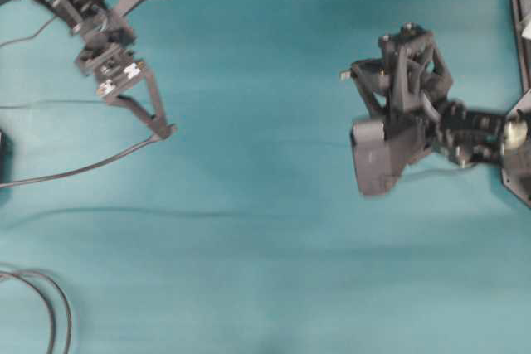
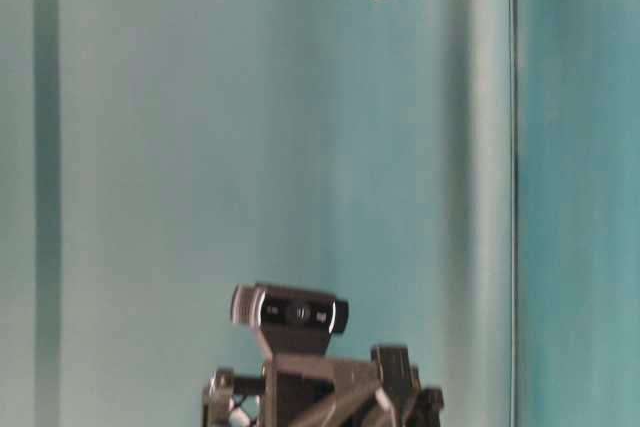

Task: Insert the USB using both arms.
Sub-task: 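Lift both connectors and bring them together above the table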

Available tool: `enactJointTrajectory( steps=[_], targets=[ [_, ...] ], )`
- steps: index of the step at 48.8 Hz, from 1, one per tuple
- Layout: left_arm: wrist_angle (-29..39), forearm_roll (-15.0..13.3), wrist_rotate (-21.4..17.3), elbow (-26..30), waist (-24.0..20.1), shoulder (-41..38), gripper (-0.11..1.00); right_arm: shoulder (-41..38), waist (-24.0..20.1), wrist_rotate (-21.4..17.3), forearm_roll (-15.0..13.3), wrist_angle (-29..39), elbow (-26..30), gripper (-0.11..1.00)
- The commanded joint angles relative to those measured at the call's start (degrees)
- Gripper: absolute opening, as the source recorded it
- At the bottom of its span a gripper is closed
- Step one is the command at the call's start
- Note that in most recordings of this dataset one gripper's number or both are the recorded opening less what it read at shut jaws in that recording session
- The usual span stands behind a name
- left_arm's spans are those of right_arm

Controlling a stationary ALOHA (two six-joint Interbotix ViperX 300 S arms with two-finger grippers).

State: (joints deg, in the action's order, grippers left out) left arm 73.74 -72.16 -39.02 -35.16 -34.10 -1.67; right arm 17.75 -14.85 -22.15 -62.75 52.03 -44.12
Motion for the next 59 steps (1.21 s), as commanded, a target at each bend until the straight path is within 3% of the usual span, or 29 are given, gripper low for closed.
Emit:
enactJointTrajectory(
  steps=[1,6,11,23,31,36,47,59],
  targets=[
    [2.2,-1.05,-1.41,3.69,-0.35,-1.93,0.12,-2.2,-3.08,-4.57,-7.47,5.19,0.35,0.18],
    [5.54,-3.25,-1.49,6.33,-0.35,-5.27,0.12,-5.54,-5.1,-11.07,-13.62,8.79,0.35,0.18],
    [8.44,-6.24,-1.49,8.96,-0.35,-8.17,0.12,-8.7,-6.06,-14.59,-16.87,10.55,0.53,0.18],
    [11.51,-7.12,-1.32,14.94,-0.09,-13.27,0.12,-11.95,-6.5,-14.41,-17.84,10.63,2.2,0.18],
    [12.39,-9.76,-0.7,17.58,1.23,-16.52,0.12,-12.04,-6.42,-14.06,-20.92,10.63,3.34,0.18],
    [13.18,-11.16,-0.7,18.37,1.67,-17.67,0.12,-12.04,-6.68,-14.15,-22.85,10.63,3.52,0.18],
    [13.71,-12.04,-0.7,18.72,1.67,-17.93,0.12,-13.01,-6.68,-14.33,-23.29,10.63,3.6,0.18],
    [13.54,-13.62,-0.7,18.81,1.93,-18.63,0.12,-14.94,-6.68,-14.41,-25.84,10.63,5.01,0.18]
  ],
)
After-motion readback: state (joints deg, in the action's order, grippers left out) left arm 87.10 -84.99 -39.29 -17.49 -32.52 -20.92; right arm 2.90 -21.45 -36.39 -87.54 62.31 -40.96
